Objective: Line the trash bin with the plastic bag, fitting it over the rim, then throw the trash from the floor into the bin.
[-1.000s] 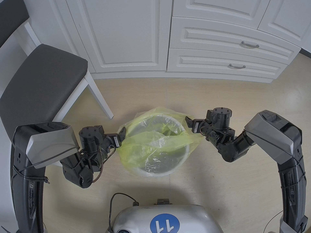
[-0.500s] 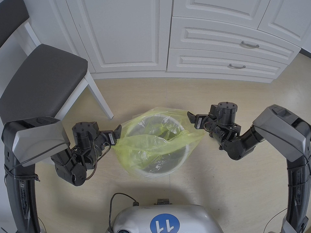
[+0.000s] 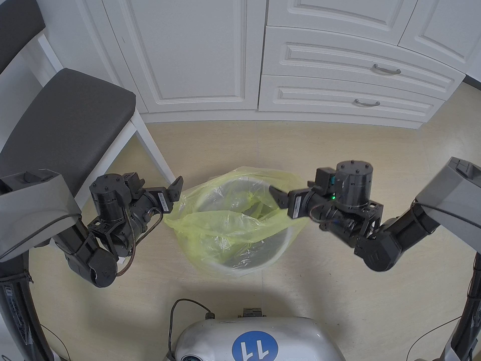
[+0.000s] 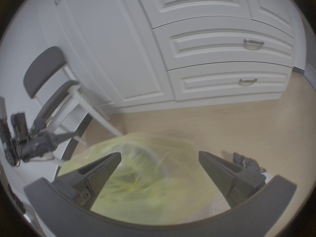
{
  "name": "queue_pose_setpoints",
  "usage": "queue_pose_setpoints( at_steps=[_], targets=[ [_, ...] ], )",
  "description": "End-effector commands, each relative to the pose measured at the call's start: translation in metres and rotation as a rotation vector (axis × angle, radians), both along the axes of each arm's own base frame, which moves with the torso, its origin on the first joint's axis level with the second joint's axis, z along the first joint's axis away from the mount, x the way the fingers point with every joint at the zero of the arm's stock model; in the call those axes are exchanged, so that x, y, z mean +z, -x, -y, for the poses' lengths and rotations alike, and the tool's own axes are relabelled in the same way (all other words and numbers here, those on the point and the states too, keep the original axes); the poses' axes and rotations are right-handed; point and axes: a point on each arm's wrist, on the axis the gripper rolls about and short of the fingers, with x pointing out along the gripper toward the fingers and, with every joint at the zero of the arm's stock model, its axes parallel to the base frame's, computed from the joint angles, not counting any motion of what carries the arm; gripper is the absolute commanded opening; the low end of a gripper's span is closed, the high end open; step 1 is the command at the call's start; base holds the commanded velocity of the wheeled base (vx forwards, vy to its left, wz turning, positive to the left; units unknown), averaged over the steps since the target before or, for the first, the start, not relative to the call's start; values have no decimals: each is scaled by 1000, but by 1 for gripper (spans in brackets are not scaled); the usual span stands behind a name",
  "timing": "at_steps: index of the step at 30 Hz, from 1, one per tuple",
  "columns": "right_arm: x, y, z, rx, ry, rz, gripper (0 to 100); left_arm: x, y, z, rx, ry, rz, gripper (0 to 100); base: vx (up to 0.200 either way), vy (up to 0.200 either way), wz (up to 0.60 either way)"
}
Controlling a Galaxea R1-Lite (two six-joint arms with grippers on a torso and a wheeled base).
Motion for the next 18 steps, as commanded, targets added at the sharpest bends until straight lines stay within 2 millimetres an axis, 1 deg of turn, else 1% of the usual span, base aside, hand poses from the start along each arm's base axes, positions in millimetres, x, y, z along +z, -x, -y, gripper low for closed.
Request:
queue_pose_setpoints(
  at_steps=[1,2,5,6,8,14,15,18],
  targets=[
    [-20,27,-18,94,84,-80,100,13,16,5,-47,8,21,100,0,0,0],
    [-21,28,-18,98,91,-86,100,13,17,6,-50,9,19,100,0,0,0],
    [-40,41,-29,159,163,-151,100,8,24,15,-84,-1,0,100,0,0,0],
    [-41,42,-30,165,167,-154,100,7,25,16,-87,-2,-2,100,0,0,0],
    [-56,49,-36,212,189,-190,100,2,29,24,-135,-5,-23,100,0,0,0],
    [-62,75,-40,289,258,-207,100,-7,42,35,-206,-17,-64,100,0,0,0],
    [-66,79,-39,315,281,-215,100,-11,46,35,-230,-24,-83,100,0,0,0],
    [-79,82,-38,363,320,-251,100,-24,54,31,-326,-35,-152,100,0,0,0]
  ],
)
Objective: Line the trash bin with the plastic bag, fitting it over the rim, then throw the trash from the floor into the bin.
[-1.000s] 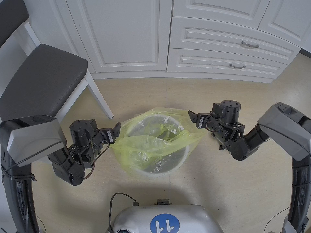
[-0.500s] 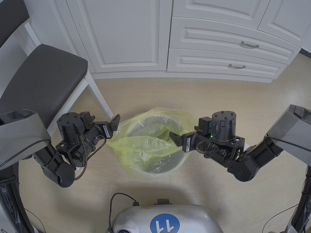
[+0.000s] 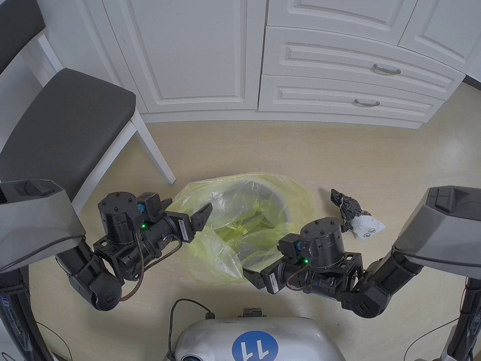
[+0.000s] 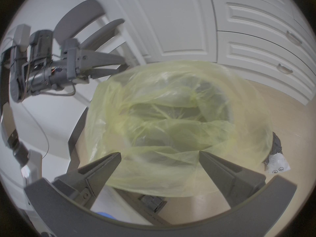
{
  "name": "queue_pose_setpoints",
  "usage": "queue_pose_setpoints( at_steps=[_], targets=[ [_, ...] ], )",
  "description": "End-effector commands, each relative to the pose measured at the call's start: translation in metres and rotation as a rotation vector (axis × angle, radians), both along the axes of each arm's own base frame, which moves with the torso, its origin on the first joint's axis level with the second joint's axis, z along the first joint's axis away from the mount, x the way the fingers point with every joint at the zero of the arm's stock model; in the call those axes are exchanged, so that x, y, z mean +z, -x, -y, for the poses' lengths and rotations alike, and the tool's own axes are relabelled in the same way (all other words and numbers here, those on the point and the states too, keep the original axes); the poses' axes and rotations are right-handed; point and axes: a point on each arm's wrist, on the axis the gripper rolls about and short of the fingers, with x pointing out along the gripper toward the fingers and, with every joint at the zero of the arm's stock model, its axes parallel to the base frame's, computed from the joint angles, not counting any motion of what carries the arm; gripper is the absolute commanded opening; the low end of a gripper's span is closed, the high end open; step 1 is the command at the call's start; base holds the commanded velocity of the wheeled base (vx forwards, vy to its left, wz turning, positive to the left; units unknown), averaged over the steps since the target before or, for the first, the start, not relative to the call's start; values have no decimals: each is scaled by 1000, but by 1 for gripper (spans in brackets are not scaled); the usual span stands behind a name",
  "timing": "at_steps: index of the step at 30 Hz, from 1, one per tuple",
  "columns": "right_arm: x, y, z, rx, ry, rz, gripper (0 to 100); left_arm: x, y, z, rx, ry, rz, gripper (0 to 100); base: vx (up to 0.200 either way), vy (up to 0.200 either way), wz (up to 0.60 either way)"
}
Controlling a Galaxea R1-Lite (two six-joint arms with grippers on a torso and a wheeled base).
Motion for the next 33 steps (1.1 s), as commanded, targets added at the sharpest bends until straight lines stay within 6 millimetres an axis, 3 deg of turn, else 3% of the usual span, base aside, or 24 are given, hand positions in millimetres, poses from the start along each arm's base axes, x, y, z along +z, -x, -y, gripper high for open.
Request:
queue_pose_setpoints(
  at_steps=[1,8,14,18,33],
  targets=[
    [-20,10,0,65,63,-56,100,-19,14,-3,-119,-25,-101,100,0,0,0],
    [-35,7,-2,69,82,-84,100,-44,16,-21,-196,-46,-202,100,0,0,0],
    [-39,10,-1,75,94,-98,100,-48,16,-37,-180,-102,-201,100,0,0,0],
    [-55,6,-1,77,108,-127,100,-55,22,-51,-230,-169,-205,100,0,0,0],
    [-58,-3,4,49,91,-115,100,-53,23,-71,-227,-183,-189,100,0,0,0]
  ],
)
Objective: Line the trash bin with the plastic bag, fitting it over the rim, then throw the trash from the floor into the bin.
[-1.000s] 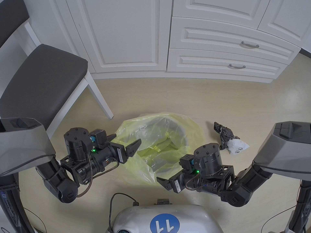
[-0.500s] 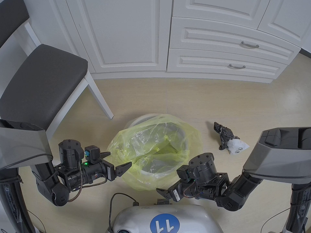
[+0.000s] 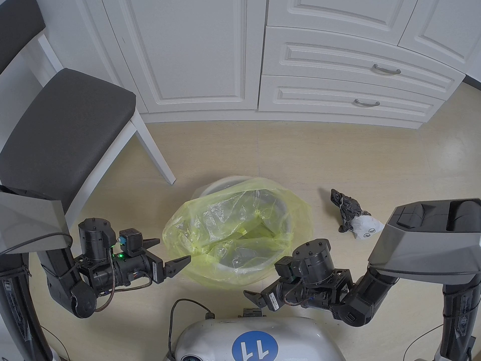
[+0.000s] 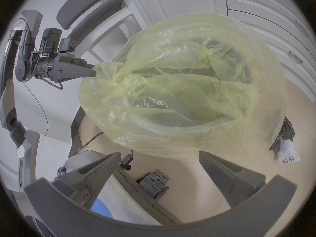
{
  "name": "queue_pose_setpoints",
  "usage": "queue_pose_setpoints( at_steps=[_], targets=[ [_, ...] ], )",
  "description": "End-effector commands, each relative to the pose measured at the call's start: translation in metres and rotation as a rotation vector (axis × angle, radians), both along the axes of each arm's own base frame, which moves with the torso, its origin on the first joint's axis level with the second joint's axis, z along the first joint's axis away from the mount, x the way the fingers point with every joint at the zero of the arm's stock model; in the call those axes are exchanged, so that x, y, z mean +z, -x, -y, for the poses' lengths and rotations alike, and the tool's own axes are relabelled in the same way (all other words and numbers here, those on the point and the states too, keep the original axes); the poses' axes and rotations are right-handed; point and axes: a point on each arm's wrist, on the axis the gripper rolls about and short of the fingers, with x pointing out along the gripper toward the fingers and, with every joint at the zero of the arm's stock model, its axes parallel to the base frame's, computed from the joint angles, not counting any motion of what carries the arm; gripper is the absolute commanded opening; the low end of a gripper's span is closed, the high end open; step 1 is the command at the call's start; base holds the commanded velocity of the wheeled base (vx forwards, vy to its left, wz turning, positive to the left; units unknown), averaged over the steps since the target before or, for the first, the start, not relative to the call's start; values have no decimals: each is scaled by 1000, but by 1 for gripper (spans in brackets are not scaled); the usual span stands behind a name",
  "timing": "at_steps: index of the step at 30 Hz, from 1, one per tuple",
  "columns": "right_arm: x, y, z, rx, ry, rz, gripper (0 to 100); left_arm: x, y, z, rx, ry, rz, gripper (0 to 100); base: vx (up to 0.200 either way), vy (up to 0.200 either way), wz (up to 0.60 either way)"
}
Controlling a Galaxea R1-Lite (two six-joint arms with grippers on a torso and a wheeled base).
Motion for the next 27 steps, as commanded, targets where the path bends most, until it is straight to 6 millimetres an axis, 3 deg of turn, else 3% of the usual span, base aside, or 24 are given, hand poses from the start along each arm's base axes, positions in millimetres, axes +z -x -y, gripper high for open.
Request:
queue_pose_setpoints(
  at_steps=[1,8,27],
  targets=[
    [-10,-6,3,-17,17,-19,100,-2,0,-10,16,-31,4,100,0,0,0],
    [-30,-22,3,-45,32,-40,100,-17,-6,-25,3,-61,-20,100,0,0,0],
    [-50,-54,11,-131,2,-48,100,-52,-46,-30,120,-67,-38,100,0,0,0]
  ],
)
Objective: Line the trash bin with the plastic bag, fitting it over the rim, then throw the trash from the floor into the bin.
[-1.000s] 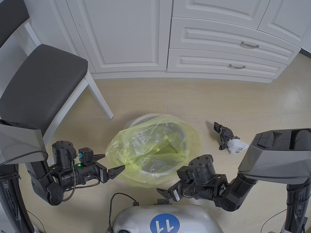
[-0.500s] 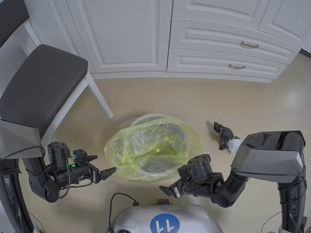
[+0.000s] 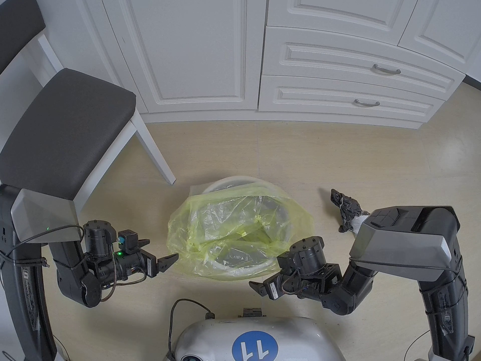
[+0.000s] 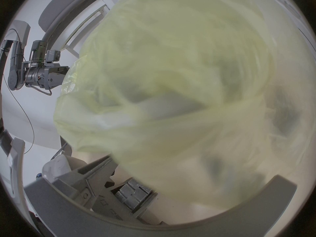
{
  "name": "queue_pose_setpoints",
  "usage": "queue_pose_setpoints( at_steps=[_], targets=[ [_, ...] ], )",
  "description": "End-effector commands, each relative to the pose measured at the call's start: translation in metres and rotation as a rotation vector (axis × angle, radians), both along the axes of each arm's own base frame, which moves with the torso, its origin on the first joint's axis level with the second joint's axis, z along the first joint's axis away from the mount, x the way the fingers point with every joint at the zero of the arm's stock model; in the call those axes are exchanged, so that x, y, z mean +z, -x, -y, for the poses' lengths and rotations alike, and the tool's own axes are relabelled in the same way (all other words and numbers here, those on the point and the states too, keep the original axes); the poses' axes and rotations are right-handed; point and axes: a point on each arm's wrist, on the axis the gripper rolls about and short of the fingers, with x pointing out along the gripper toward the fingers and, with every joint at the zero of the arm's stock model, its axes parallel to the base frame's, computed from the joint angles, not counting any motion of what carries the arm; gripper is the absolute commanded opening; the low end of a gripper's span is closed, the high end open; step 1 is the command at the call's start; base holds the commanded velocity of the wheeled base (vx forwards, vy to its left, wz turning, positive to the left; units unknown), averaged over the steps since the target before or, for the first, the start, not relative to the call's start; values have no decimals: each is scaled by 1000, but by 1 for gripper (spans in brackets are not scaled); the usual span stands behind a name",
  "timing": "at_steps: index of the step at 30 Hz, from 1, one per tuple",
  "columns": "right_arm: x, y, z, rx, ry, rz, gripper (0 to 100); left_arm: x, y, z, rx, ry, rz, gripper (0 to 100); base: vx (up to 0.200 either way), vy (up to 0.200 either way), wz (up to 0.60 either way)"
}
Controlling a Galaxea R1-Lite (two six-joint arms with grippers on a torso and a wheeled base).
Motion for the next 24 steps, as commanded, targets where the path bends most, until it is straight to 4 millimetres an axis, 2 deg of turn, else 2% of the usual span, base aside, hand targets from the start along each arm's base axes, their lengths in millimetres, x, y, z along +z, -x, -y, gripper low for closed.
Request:
queue_pose_setpoints(
  at_steps=[1,7,12,15,19,23,24],
  targets=[
    [-12,-11,6,-30,7,-8,100,-14,-13,1,57,-7,-11,100,0,0,0],
    [-19,-21,11,-54,8,-9,100,-12,-29,5,164,32,13,100,0,0,0],
    [-20,-25,14,-65,6,-7,100,-6,-32,11,168,75,31,100,0,0,0],
    [-16,-26,17,-73,3,-1,100,0,-33,23,155,137,83,100,0,0,0],
    [4,-21,21,-71,-7,20,100,6,-31,30,159,152,111,100,0,0,0],
    [42,-1,35,-16,10,71,100,15,-25,33,161,150,122,100,0,0,0],
    [42,-1,35,-16,10,71,100,15,-25,33,161,150,122,100,0,0,0]
  ],
)
